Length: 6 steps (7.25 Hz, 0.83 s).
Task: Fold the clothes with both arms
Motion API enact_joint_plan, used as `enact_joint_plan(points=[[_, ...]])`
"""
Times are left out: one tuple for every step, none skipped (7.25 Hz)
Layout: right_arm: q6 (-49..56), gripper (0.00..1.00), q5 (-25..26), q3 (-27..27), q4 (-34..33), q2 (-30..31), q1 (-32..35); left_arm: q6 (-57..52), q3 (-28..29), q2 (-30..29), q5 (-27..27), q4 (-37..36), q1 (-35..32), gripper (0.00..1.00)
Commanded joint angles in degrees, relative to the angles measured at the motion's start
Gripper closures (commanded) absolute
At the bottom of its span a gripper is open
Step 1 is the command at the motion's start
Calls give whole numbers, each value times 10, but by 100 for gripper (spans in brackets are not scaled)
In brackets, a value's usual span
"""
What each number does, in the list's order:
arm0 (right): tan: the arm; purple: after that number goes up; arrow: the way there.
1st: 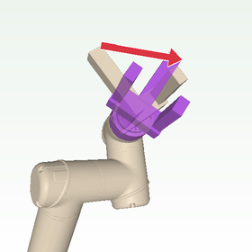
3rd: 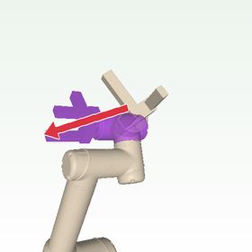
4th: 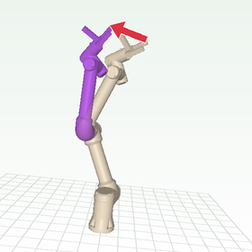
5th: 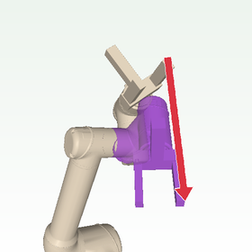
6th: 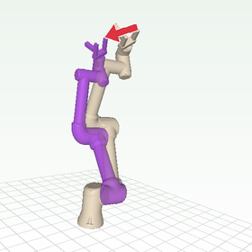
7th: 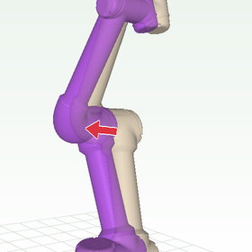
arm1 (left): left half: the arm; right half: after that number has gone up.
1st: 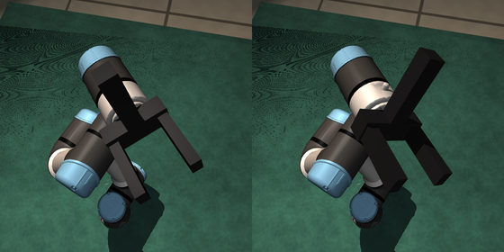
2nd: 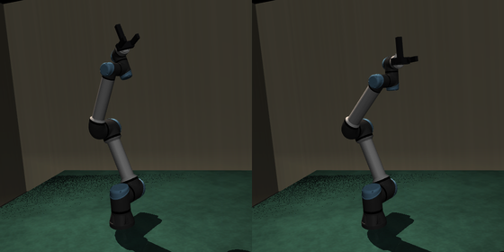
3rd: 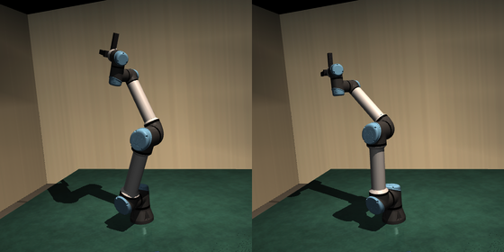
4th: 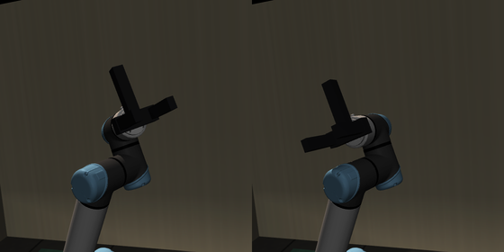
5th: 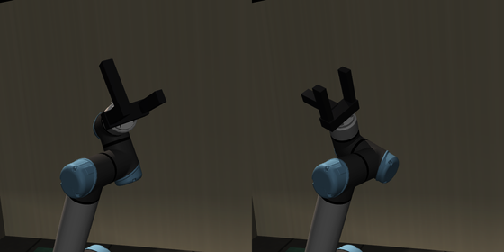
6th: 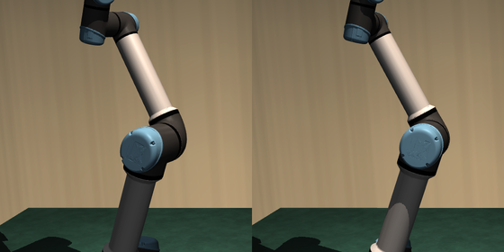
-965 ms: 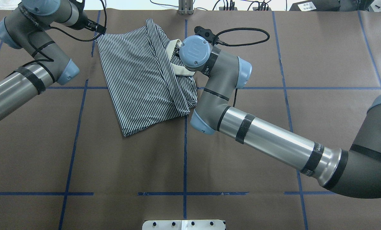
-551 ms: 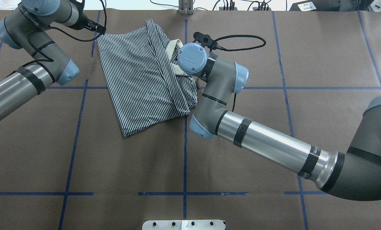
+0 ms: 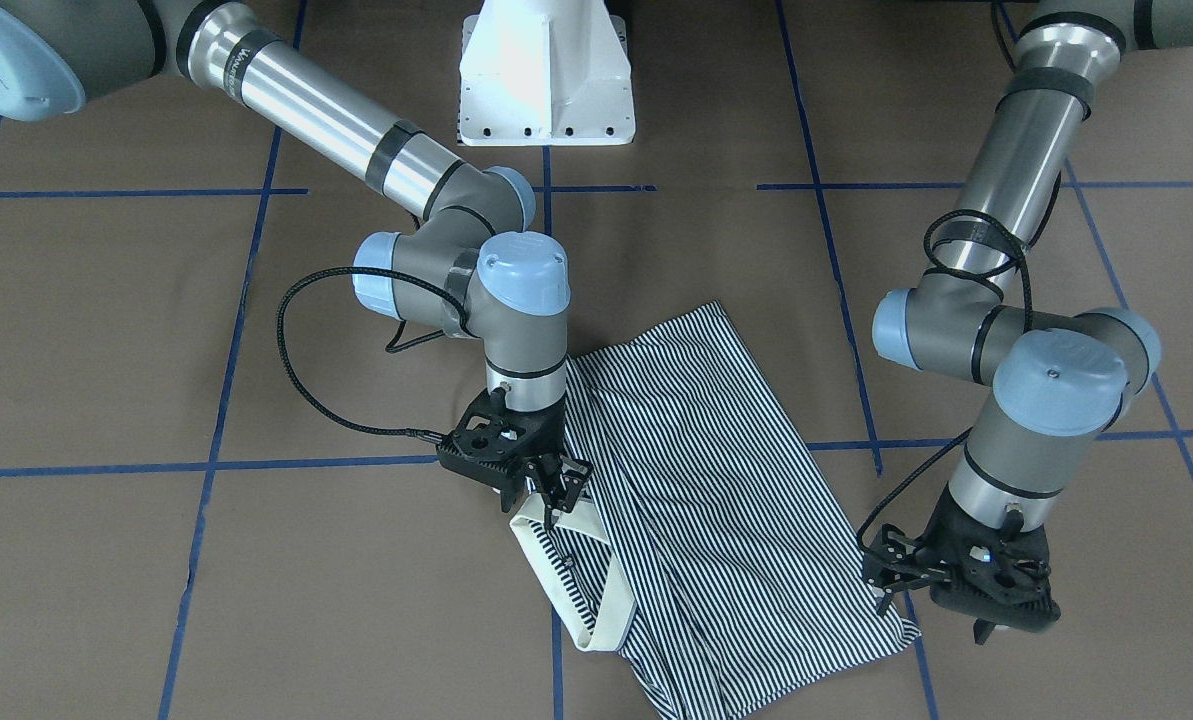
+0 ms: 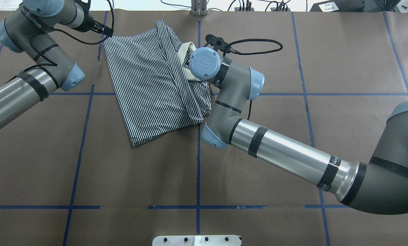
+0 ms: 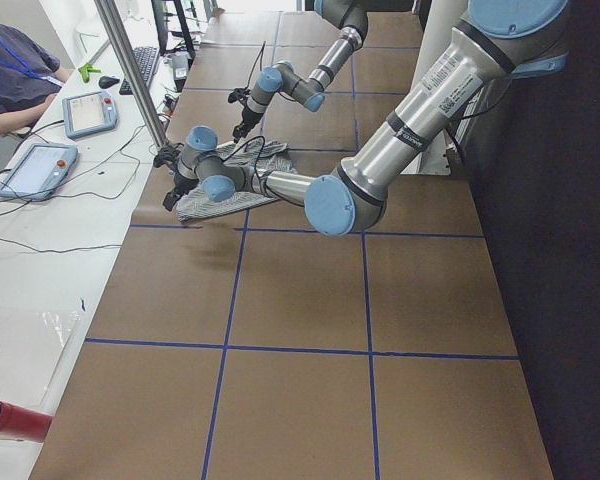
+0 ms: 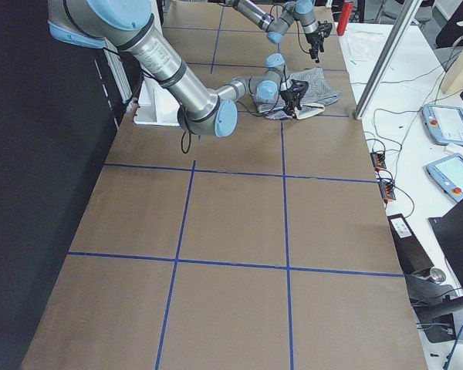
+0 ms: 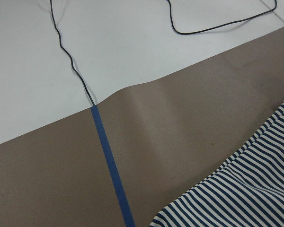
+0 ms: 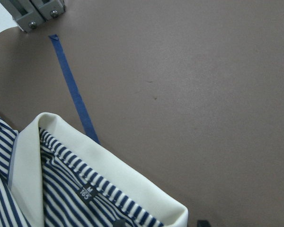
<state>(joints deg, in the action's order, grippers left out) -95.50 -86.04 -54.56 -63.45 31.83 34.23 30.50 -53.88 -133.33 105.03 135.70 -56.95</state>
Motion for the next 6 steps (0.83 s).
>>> enact_joint_plan(points=[[0,42,1,4,3,0,-2,0,0,1,0,0,0,0],[0,44,1,8,3,0,-2,0,0,1,0,0,0,0],[0,51,2,8,3,0,-3,1,-2,2,0,0,0,0],[0,85,1,7,3,0,-3,1,-4,2,0,0,0,0],[6,100,-2,7,2,0,-3,1,-4,2,0,0,0,0],[7,100,-3,5,1,0,-3,2,-7,3,0,0,0,0]])
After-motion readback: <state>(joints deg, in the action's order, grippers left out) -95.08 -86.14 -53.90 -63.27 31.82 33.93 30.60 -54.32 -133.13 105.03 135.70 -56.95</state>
